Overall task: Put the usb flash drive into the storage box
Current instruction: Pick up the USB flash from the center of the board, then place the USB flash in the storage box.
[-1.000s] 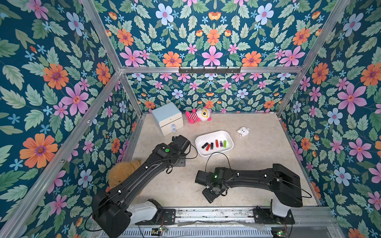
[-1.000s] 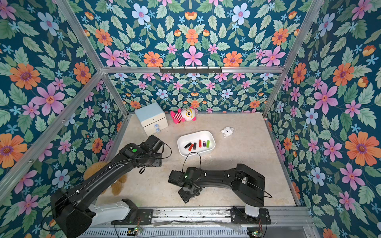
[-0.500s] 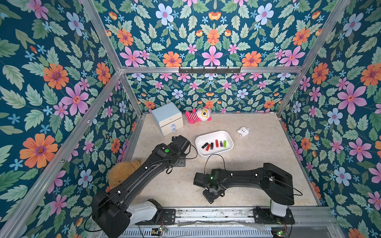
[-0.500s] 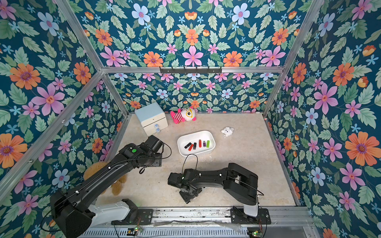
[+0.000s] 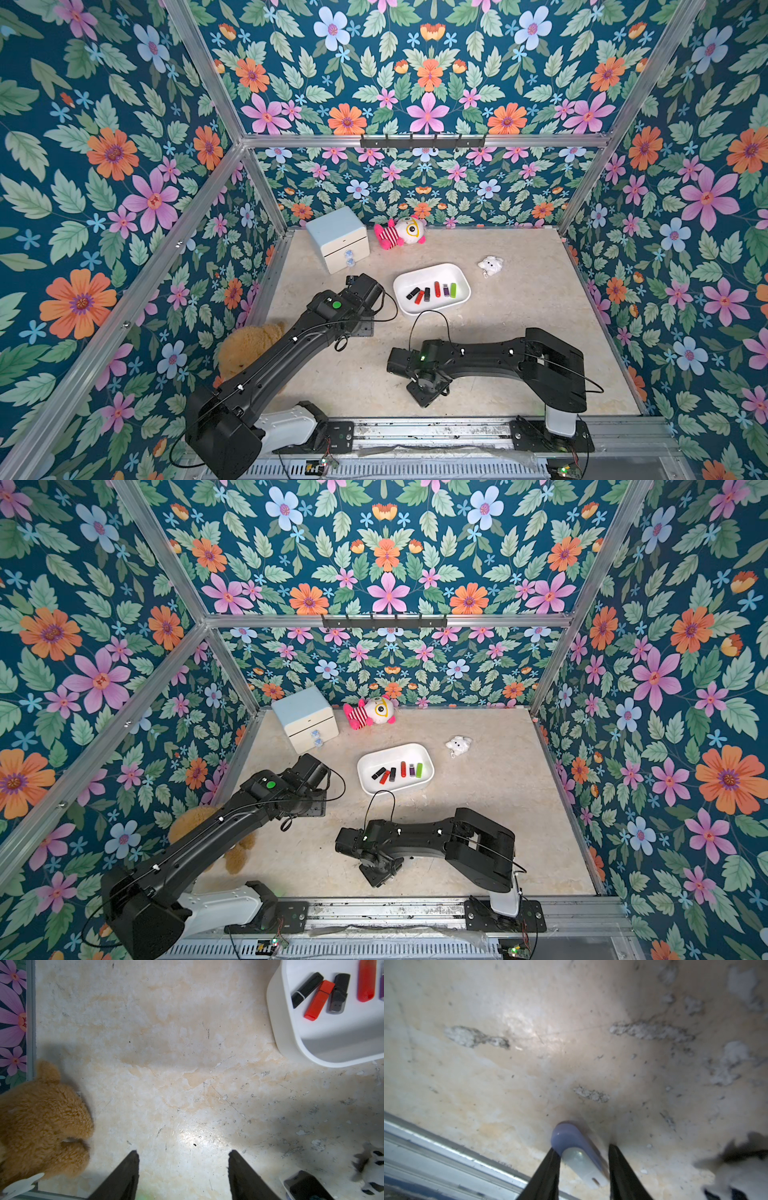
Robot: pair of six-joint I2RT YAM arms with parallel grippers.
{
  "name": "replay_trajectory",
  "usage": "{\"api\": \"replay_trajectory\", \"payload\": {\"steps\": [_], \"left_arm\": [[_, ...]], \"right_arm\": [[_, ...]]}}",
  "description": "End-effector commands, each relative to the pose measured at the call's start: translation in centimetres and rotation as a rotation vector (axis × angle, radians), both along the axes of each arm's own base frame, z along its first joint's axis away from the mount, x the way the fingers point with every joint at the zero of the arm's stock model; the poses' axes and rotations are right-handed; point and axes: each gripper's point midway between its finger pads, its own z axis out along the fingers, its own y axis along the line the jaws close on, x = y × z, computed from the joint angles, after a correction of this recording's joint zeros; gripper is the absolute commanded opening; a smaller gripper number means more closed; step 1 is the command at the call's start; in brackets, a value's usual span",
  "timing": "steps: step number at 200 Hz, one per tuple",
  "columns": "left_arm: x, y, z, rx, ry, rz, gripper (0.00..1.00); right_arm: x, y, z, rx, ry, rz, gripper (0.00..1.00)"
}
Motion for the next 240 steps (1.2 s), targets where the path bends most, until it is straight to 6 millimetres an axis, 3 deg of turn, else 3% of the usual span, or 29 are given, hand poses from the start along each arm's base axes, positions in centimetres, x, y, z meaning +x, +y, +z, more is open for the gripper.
{"api": "replay_trajectory", "payload": {"steps": [1, 101, 123, 150, 177, 205, 240], "left_arm": [[0.1, 0.2, 0.0, 0.008, -0.004, 0.007, 0.71], [0.1, 0.2, -0.5, 0.006, 0.004, 0.007, 0.71], [0.1, 0.2, -0.6, 0.008, 0.005, 0.005, 0.71], [0.1, 0.2, -0.8, 0.005, 0.008, 0.005, 0.71], [0.2, 0.2, -1.2, 0.01, 0.015, 0.005, 0.71], [0.5, 0.2, -1.2, 0.01, 0.02, 0.003, 0.71], [1.4, 0.1, -1.5, 0.018, 0.049, -0.001, 0.73]], "right_arm": [[0.1, -0.3, 0.0, -0.019, -0.004, -0.001, 0.36], [0.1, -0.3, 0.1, -0.035, -0.004, 0.004, 0.1], [0.3, -0.4, 0.3, -0.043, -0.013, 0.003, 0.0], [0.7, -0.6, 1.0, -0.052, -0.038, -0.005, 0.0], [1.2, -0.3, 3.0, -0.017, -0.072, -0.02, 0.0], [2.7, 0.1, 6.5, 0.025, -0.118, -0.047, 0.0], [7.3, -0.1, 11.5, 0.111, -0.178, -0.129, 0.0]]}}
